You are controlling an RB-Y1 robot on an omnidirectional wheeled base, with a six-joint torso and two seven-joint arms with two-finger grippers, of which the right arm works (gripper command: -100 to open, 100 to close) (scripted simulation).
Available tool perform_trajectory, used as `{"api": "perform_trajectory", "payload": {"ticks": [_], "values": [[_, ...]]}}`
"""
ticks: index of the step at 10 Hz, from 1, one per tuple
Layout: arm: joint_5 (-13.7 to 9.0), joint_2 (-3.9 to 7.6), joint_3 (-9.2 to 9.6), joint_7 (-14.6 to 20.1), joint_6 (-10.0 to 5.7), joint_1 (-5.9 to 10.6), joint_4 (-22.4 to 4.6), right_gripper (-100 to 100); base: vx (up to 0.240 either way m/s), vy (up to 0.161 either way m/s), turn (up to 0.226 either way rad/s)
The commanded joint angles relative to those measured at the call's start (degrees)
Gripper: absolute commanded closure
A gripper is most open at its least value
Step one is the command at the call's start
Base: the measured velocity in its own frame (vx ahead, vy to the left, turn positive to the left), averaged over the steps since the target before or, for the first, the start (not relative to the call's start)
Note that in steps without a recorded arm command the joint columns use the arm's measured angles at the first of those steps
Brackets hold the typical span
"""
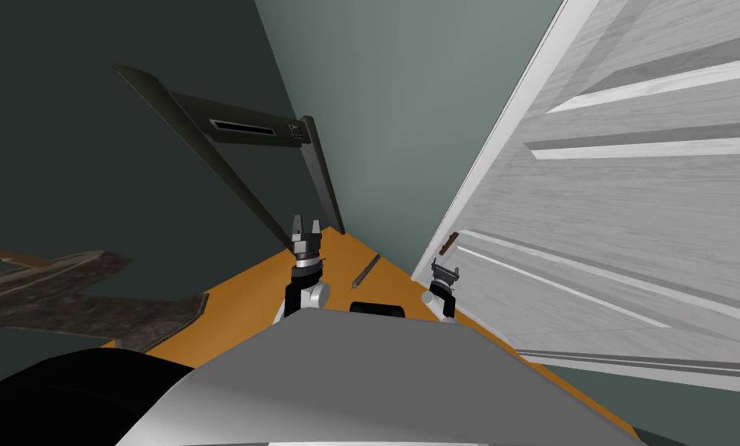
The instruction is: Pull the door open
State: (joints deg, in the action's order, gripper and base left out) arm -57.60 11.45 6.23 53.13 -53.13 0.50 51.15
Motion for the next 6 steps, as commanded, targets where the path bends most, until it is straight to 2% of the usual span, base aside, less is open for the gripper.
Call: {"api": "perform_trajectory", "payload": {"ticks": [1, 6], "values": [[-1.19, 0.11, 0.05, 0.93, -0.46, 0.58, -1.58, -100, 0.031, -0.064, 0.155], [-6.5, 0.89, 0.43, 5.75, -2.77, 3.88, -10.33, -100, 0.04, -0.11, 0.189]]}}
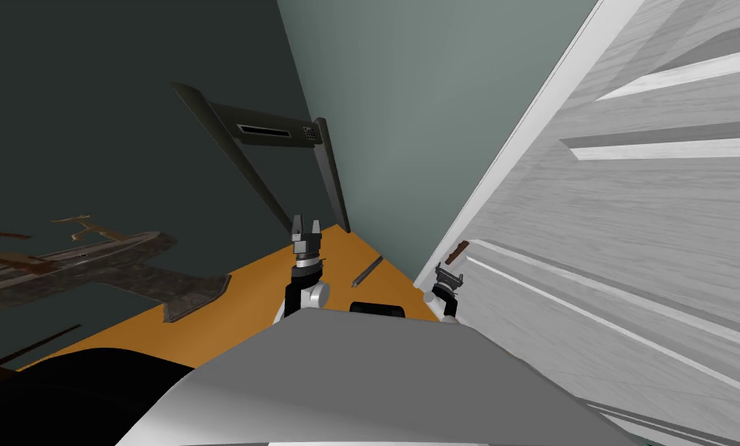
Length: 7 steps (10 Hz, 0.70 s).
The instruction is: Pull the door open
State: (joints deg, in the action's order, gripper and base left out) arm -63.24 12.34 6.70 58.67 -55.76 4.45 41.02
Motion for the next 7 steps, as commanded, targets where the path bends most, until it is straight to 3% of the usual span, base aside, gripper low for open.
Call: {"api": "perform_trajectory", "payload": {"ticks": [1, 3, 7], "values": [[-1.77, 0.12, 0.02, 1.02, -0.54, 0.49, -1.69, -100, 0.046, -0.135, 0.17], [-1.75, 0.11, -0.03, 0.7, -0.38, 0.28, -1.18, -100, 0.018, -0.061, 0.039], [-2.15, 3.13, 0.56, 5.44, -0.14, 1.25, -5.46, -100, 0.009, 0.053, 0.076]]}}
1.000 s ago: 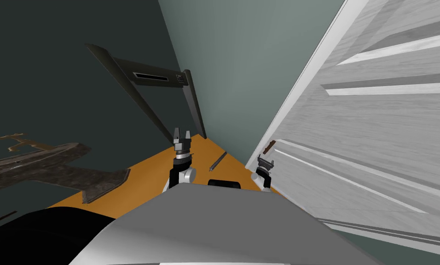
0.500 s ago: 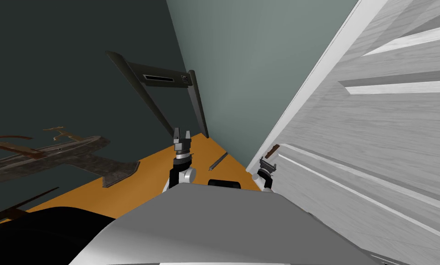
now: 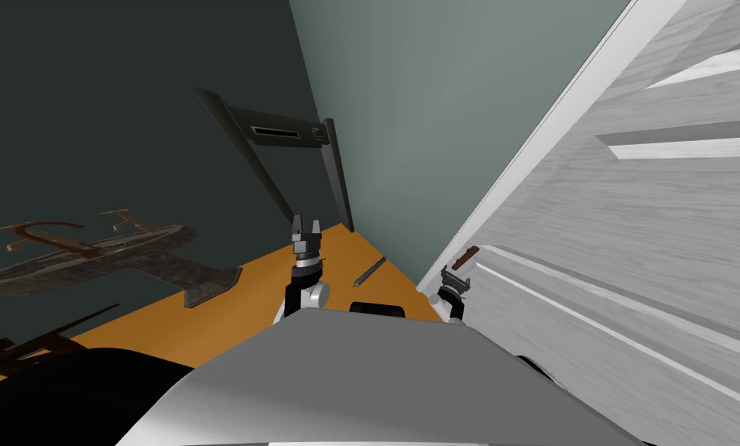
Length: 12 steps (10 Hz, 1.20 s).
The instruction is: Pull the door open
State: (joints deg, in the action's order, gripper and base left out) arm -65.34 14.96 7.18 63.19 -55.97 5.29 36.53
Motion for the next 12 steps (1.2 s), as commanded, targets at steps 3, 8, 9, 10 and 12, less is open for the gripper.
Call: {"api": "perform_trajectory", "payload": {"ticks": [3, 8, 9, 10, 12], "values": [[-0.28, 2.43, 0.46, 3.88, 0.27, 0.98, -3.62, -100, 0.046, 0.012, 0.049], [-0.54, 4.65, 0.9, 7.3, 0.49, 1.65, -6.69, -100, 0.101, -0.068, 0.013], [-0.61, 5.23, 1.01, 8.19, 0.55, 1.83, -7.49, -100, 0.118, -0.082, -0.031], [-0.61, 5.23, 1.01, 8.19, 0.55, 1.83, -7.49, -100, 0.117, -0.081, -0.021], [-0.66, 5.62, 1.09, 8.79, 0.59, 1.94, -8.03, -100, 0.13, -0.116, -0.035]]}}
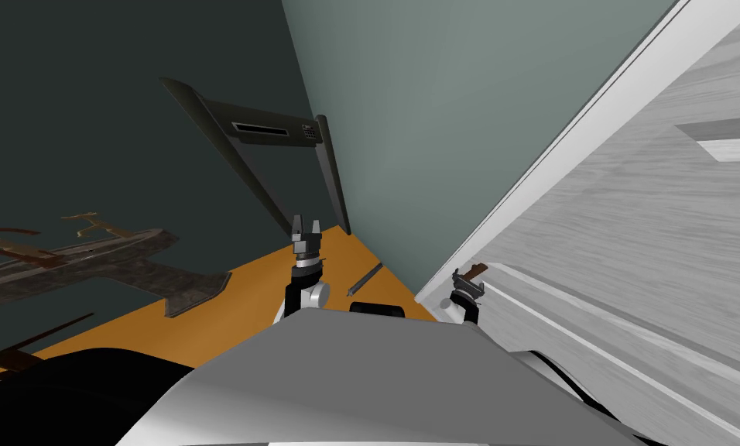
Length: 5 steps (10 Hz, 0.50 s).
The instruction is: Pull the door open
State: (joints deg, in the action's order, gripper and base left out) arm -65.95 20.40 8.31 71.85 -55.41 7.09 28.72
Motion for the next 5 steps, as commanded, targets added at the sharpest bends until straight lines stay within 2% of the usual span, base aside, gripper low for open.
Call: {"api": "perform_trajectory", "payload": {"ticks": [1, 2, 5], "values": [[0.0, 0.0, 0.0, 0.0, 0.0, 0.0, 0.0, -100, 0.03, -0.029, -0.008], [0.0, 0.0, 0.0, 0.0, 0.0, 0.0, 0.0, 100, -0.017, 0.025, 0.028], [0.0, 0.0, 0.0, 0.0, 0.0, 0.0, 0.0, 100, -0.007, 0.005, -0.008]]}}
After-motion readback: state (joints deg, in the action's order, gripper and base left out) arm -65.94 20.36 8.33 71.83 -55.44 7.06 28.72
